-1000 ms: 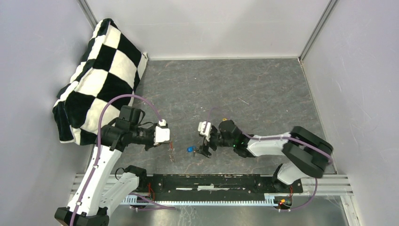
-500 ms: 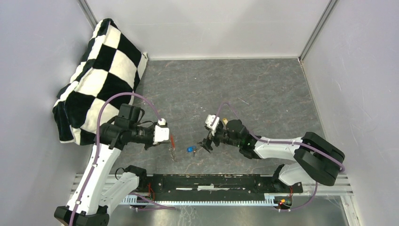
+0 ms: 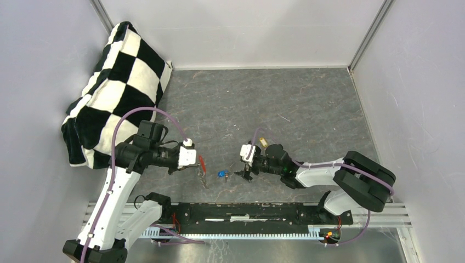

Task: Put the keys on the keyring
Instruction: Pick up the key from the center of the board.

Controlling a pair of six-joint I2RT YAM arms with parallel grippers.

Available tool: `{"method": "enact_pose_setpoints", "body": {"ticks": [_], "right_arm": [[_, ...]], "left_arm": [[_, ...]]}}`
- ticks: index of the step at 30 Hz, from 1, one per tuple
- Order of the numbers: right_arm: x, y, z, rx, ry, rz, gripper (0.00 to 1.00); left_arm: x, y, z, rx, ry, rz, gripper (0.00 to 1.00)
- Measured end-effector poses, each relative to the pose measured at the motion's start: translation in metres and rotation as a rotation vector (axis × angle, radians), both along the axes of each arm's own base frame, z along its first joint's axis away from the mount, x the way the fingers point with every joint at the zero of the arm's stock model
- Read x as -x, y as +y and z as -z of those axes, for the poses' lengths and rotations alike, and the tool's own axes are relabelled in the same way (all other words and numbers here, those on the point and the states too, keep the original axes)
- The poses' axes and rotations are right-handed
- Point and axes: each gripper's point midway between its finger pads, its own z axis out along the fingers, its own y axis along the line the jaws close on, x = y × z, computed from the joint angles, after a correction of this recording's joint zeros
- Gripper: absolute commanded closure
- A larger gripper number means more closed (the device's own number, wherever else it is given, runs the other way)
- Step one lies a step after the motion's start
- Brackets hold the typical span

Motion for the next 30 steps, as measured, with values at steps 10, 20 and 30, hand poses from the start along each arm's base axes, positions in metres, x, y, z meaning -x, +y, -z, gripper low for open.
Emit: {"method": "enact_pose_setpoints", "body": {"ticks": [10,20,30], "right_arm": [[0.005,0.017,0.032,0.151,-0.092,-0.211,0.25],[0.008,0.035,0.051,0.219,-0.089,-0.356,0.44],[0.012,0.037,0.054,0.253,-0.081,-0.408,0.62]], "left_arm": [[0.002,0.000,0.000,0.003,0.006,0.004,0.98],[0.011,0.000,0.002,0.001,0.038,0.020,0.98],[0.012,-0.001,0.004,0.003,0.053,0.027,0.98]]}}
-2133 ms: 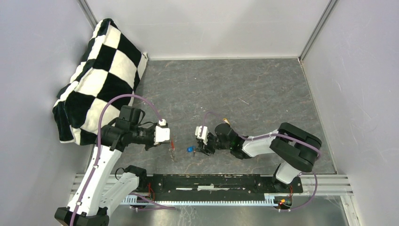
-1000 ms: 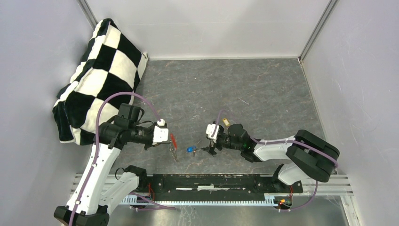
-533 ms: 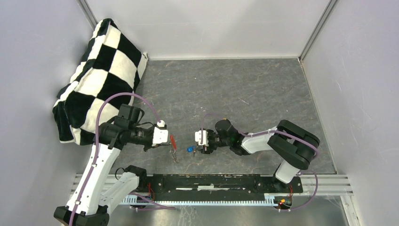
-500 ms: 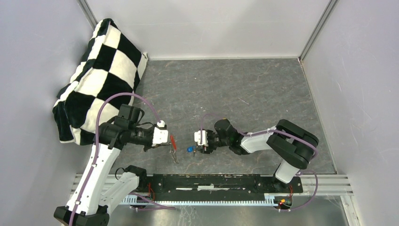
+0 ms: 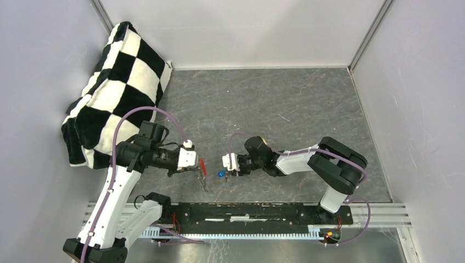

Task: Put the keys on the keyring
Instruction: Pick up the key from the center of the board.

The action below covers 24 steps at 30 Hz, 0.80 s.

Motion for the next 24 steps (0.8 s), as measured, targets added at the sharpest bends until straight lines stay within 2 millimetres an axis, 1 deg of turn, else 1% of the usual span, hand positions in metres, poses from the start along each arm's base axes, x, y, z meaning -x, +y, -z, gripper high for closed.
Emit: {"method": "enact_pose_setpoints", "body": {"ticks": [3,6,7,11,13,15,19,24], "right_arm": [[0.001,0.000,0.002,0.009,0.012,-0.008,0.69],[-0.002,0.002,0.002,0.015,0.028,-0.012,0.70],[-0.003,0.002,0.003,0.017,0.033,-0.012,0.69],[-0.008,0.000,0.003,0.017,0.048,-0.006,0.58],[-0.011,-0.002,0.002,0.018,0.052,0.000,0.54],[-0.014,-0.003,0.002,0.017,0.053,0.007,0.53],[-0.015,-0.004,0.002,0.017,0.056,0.009,0.56],[-0.013,-0.003,0.002,0.027,0.075,-0.009,0.63]], "left_arm": [[0.000,0.000,0.000,0.000,-0.001,0.001,0.98],[0.000,0.000,0.000,0.000,-0.005,0.003,0.98],[0.000,0.000,0.000,0.000,-0.006,0.004,0.98],[0.000,0.000,0.000,0.000,-0.007,0.005,0.98],[0.001,0.000,0.000,0.002,-0.006,0.005,0.98],[0.001,0.000,-0.001,0.004,-0.005,0.007,0.98],[0.001,-0.001,-0.001,0.006,-0.004,0.008,0.98],[0.001,-0.002,-0.002,0.013,-0.014,0.022,0.98]]}}
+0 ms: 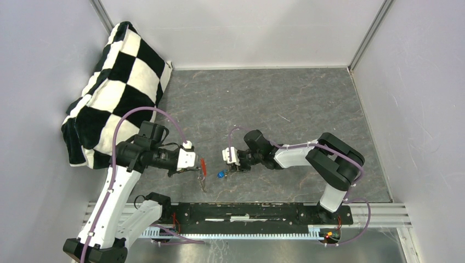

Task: Put the keys on the keyring
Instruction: Pick up the key from the center of the board.

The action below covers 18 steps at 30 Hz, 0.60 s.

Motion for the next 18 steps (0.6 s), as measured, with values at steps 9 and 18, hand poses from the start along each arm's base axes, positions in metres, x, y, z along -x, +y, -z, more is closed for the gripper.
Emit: {"method": "enact_pose_setpoints", "body": {"ticks": [9,18], "right_arm": [[0.0031,0.0023,0.0023,0.018,0.045,-0.037,0.90],[0.0074,0.0033,0.0027,0.023,0.069,-0.062,1.00]], "left_arm": [[0.0002,-0.0006,-0.0005,0.004,-0.005,0.007,0.98],[0.0011,-0.0004,-0.0007,0.004,-0.005,0.008,0.98]]}}
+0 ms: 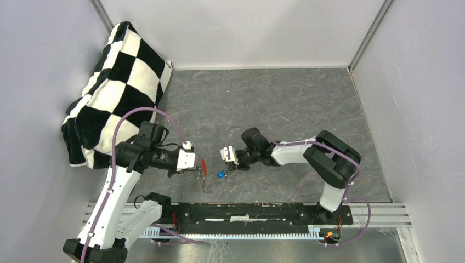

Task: Put the keys on the keyring
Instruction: Pick up the key from the center of the board.

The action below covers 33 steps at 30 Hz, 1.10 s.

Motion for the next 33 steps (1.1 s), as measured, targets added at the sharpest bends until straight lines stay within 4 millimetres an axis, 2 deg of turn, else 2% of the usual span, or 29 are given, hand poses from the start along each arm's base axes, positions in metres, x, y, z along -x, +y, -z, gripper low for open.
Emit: {"method": "enact_pose_setpoints", "body": {"ticks": [6,9,11,19,27,33], "right_arm": [[0.003,-0.002,-0.003,0.004,0.048,0.042,0.99],[0.006,-0.005,-0.013,0.000,0.094,0.098,1.00],[0.008,-0.007,-0.026,-0.025,0.112,0.131,1.00],[0.025,-0.018,-0.103,-0.246,0.084,0.185,1.00],[0.050,-0.019,-0.158,-0.346,0.003,0.054,1.00],[0.066,-0.009,-0.208,-0.408,-0.195,-0.031,1.00]], "left_arm": [[0.002,0.000,-0.001,0.005,-0.011,0.011,0.98],[0.005,-0.002,-0.003,0.021,-0.003,0.021,0.98],[0.008,-0.004,-0.005,0.035,-0.002,0.031,0.98],[0.021,-0.012,-0.009,0.100,0.071,0.082,0.98],[0.025,-0.021,-0.016,0.164,0.082,0.142,0.98],[0.025,-0.029,-0.028,0.211,0.062,0.201,0.98]]}}
